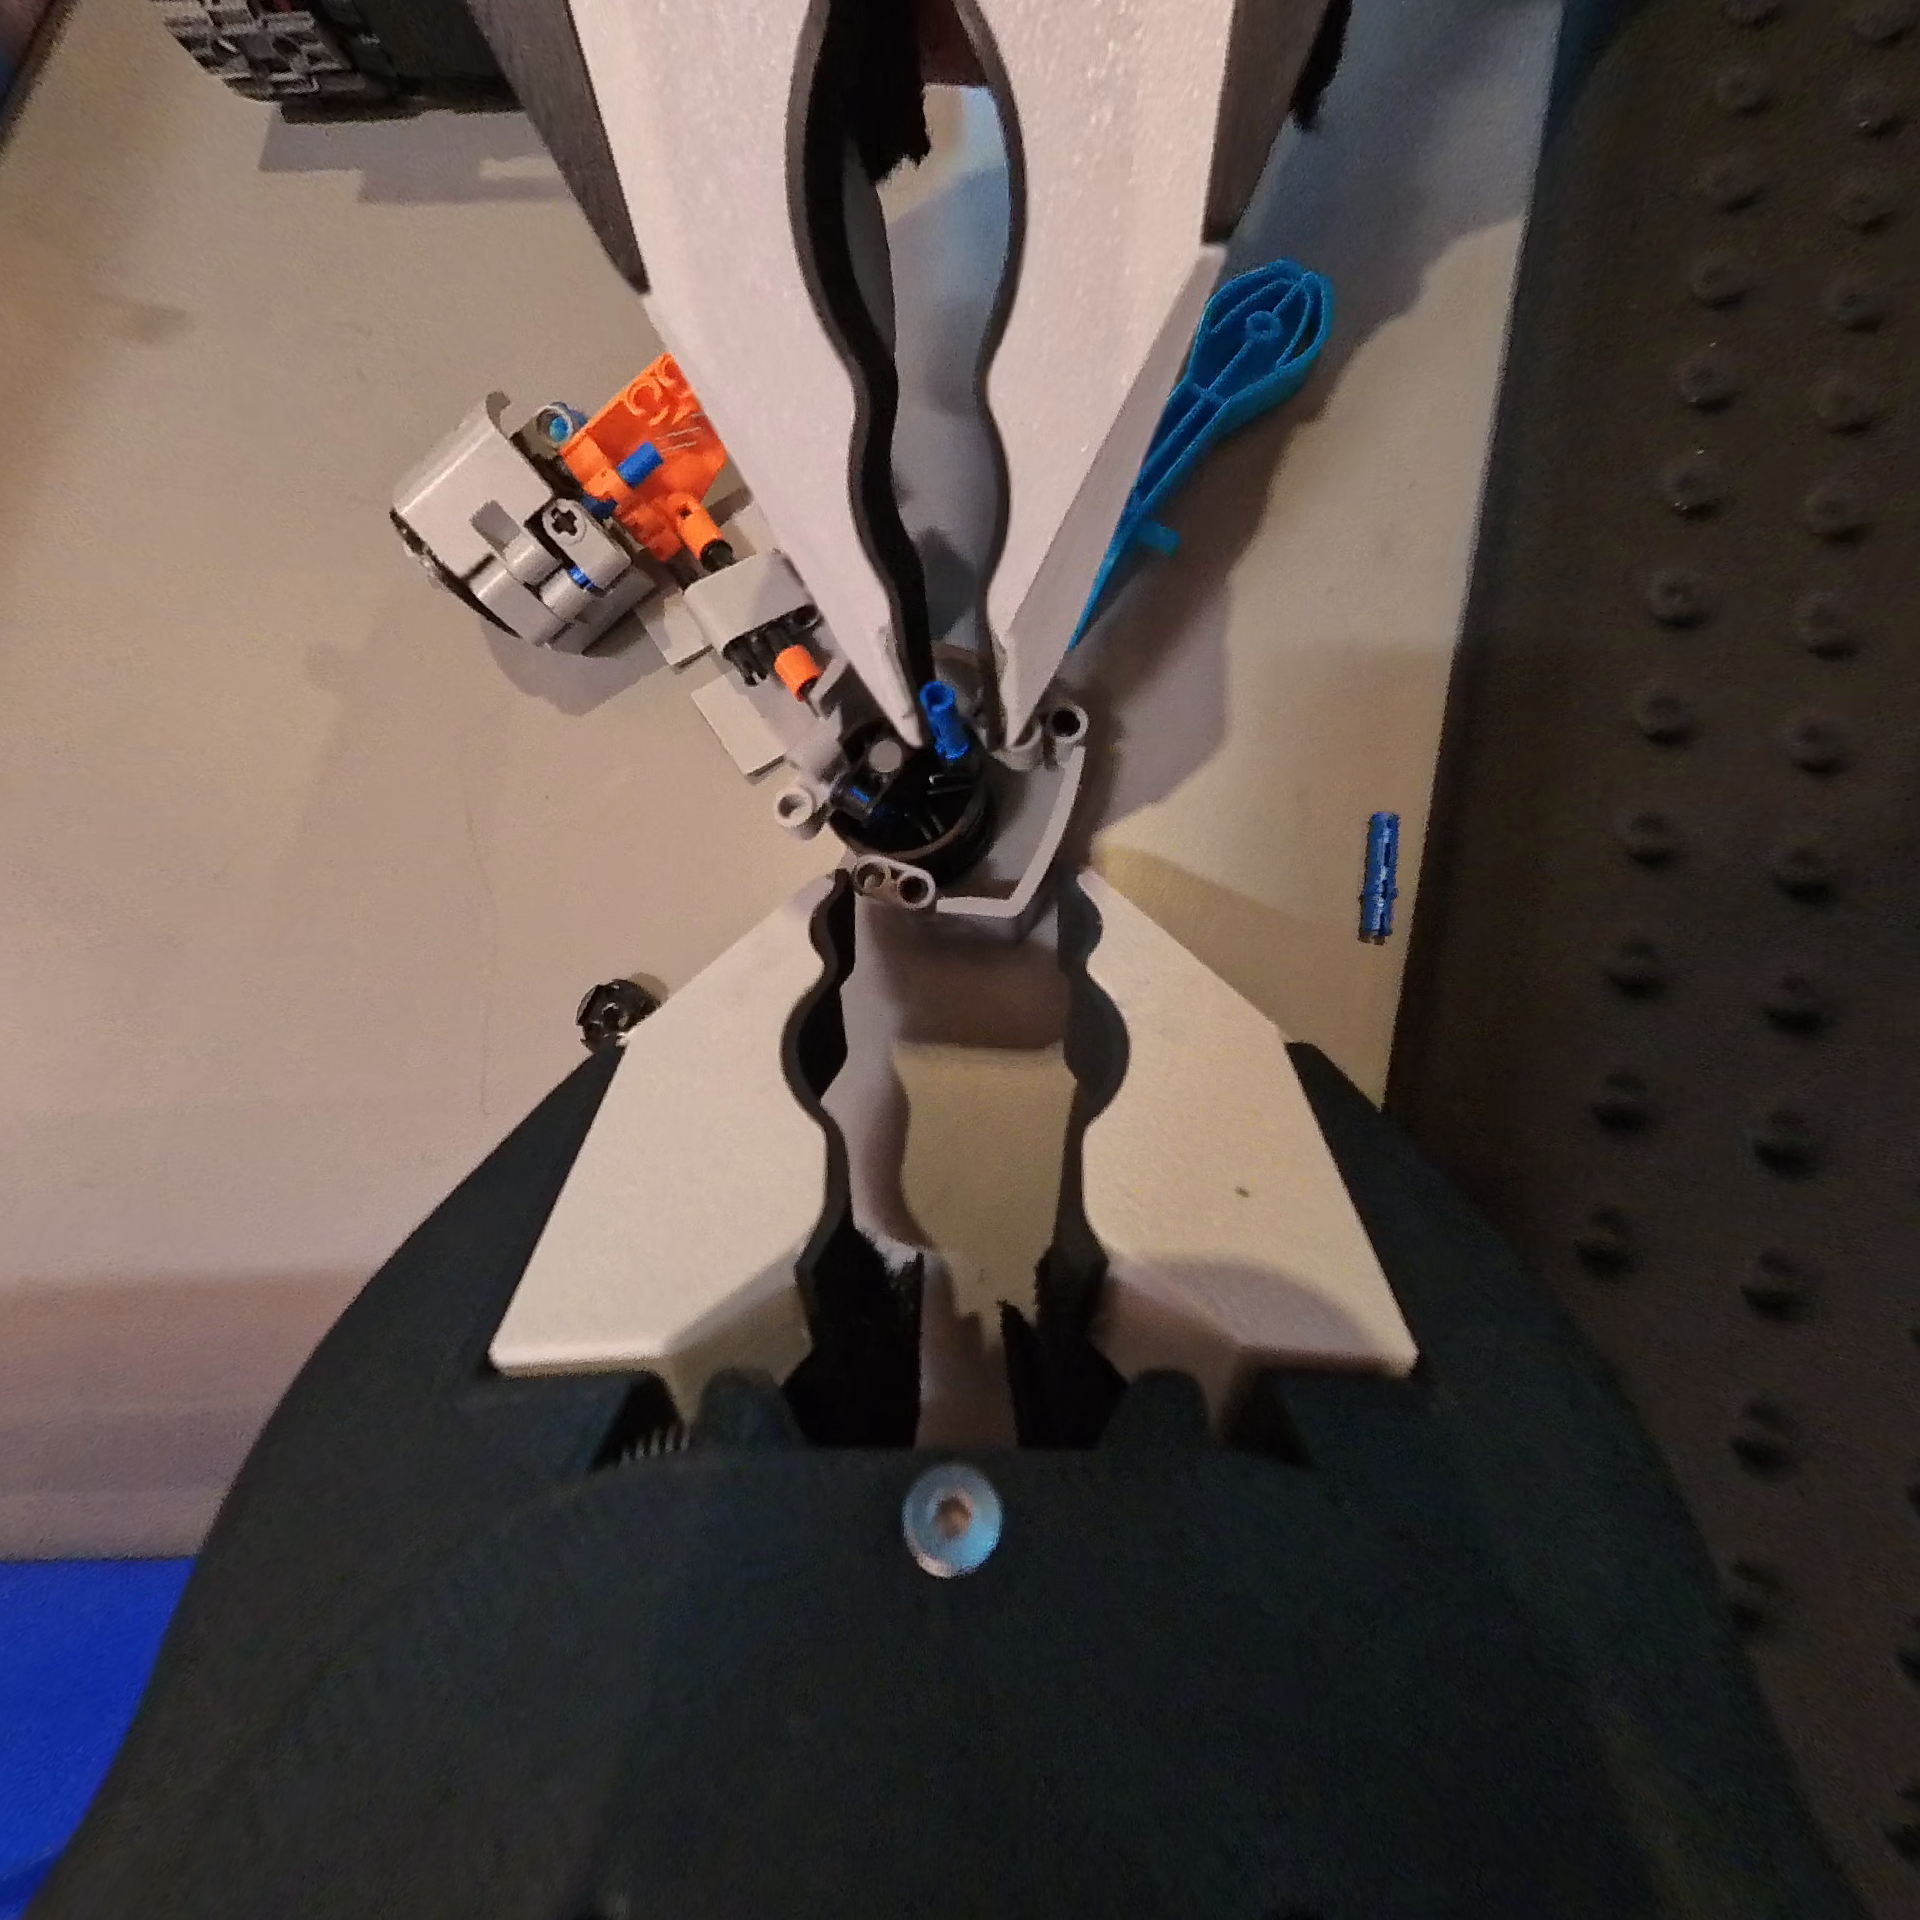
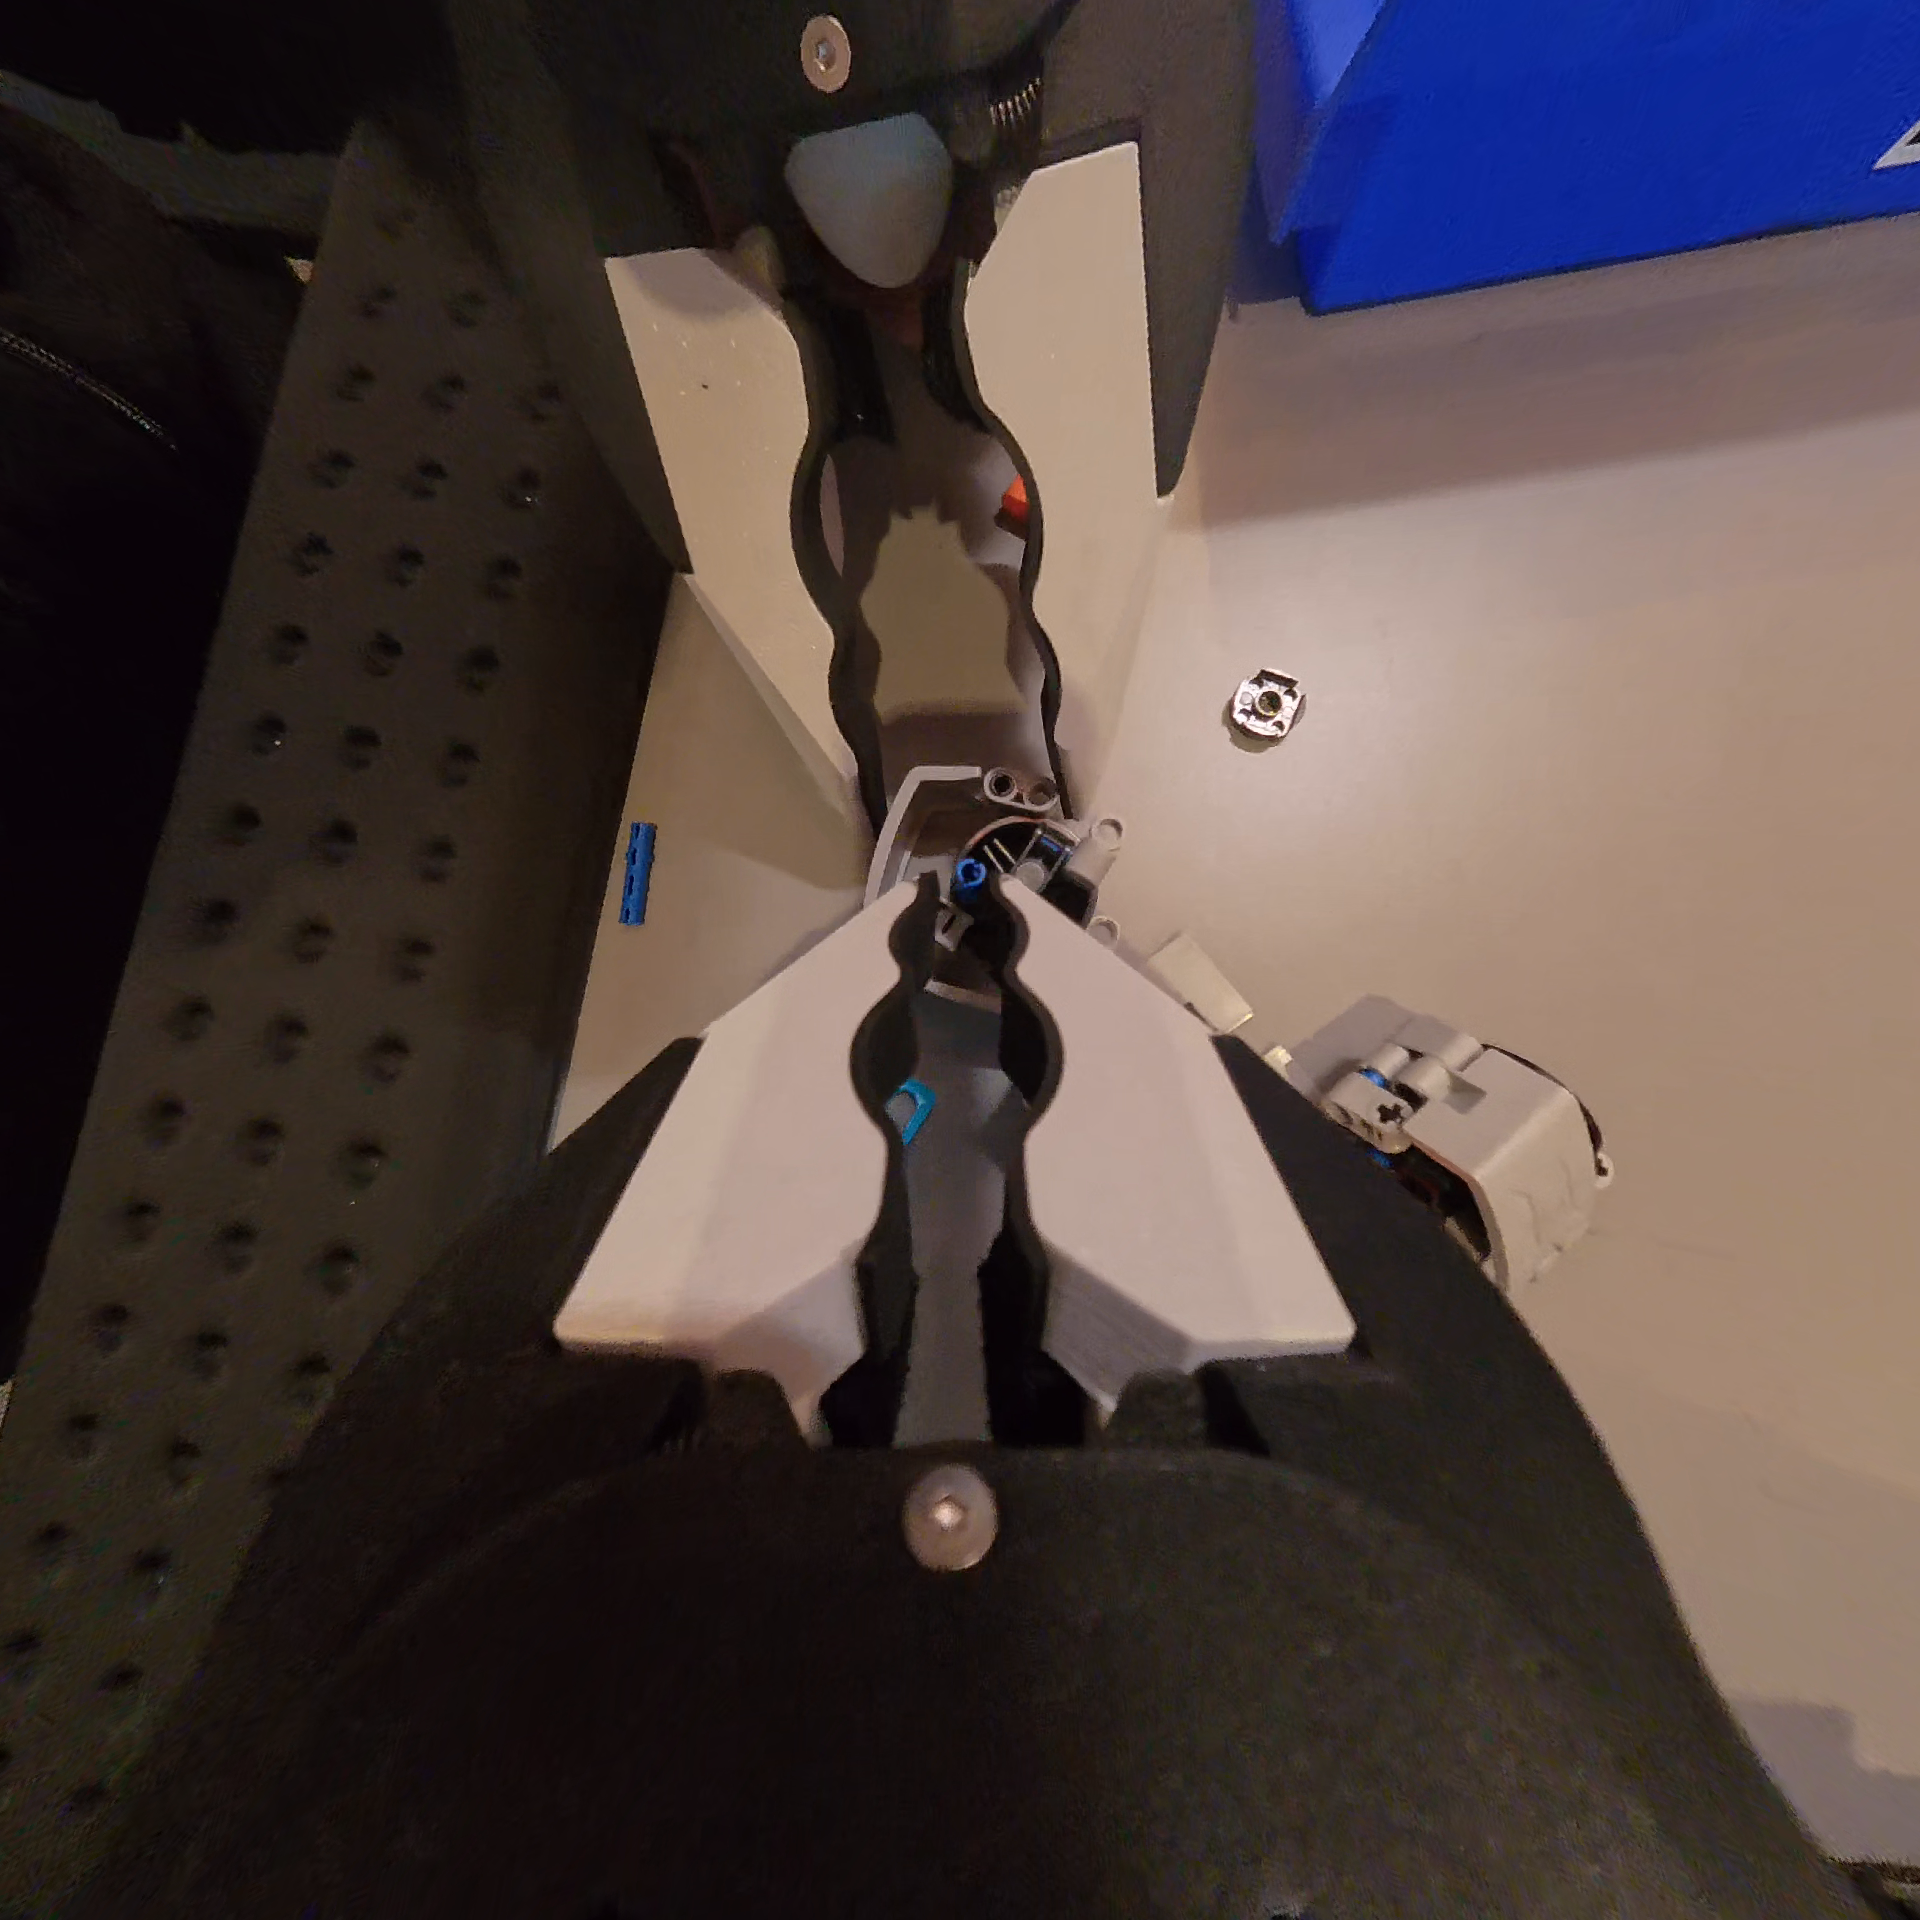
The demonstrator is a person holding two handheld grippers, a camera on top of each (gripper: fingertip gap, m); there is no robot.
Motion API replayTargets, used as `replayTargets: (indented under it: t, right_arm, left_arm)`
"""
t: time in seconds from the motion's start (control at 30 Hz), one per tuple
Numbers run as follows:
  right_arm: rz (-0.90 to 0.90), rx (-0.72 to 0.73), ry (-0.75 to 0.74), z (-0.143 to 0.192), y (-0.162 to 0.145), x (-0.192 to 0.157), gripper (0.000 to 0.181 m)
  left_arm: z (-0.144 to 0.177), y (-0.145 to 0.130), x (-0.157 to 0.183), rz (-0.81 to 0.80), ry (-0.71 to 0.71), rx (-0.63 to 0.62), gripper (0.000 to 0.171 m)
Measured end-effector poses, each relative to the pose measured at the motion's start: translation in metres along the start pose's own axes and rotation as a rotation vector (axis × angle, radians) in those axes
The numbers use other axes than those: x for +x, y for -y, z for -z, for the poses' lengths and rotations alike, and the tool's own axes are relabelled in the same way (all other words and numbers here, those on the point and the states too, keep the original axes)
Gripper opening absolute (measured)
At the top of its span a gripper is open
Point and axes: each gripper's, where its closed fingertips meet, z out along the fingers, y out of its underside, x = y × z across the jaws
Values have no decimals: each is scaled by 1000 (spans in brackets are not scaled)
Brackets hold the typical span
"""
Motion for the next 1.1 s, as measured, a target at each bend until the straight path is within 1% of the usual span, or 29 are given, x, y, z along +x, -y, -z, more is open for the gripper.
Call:
replayTargets:
  t: [0.07, 0.27, 0.43, 0.57, 0.73, 0.8, 0.9, 1.0, 1.1]
  right_arm:
    - [-4, 10, 0, 2, 0, 2, 2]
    - [-14, 54, 30, 8, 1, 3, 1]
    - [-11, 141, 70, 19, 11, 1, 2]
    - [-21, 225, 96, 29, 21, 1, 2]
    - [-2, 268, 100, 32, 27, 0, 2]
    - [15, 271, 96, 33, 28, -2, 2]
    - [40, 248, 69, 32, 27, -1, 1]
    - [53, 202, 36, 31, 21, 2, 2]
    - [60, 151, 18, 26, 12, 5, 2]
  left_arm:
    - [0, 1, 1, 2, -5, 4, 36]
    - [6, 7, 0, 24, -19, 49, 42]
    - [12, 15, -5, 62, -15, 109, 46]
    - [16, 25, -9, 92, -11, 169, 46]
    - [17, 31, -10, 109, -17, 210, 40]
    - [17, 32, -10, 93, -10, 212, 30]
    - [15, 32, -11, 86, -1, 211, 30]
    - [15, 29, -11, 100, -8, 195, 37]
    - [17, 23, -13, 117, -10, 166, 56]
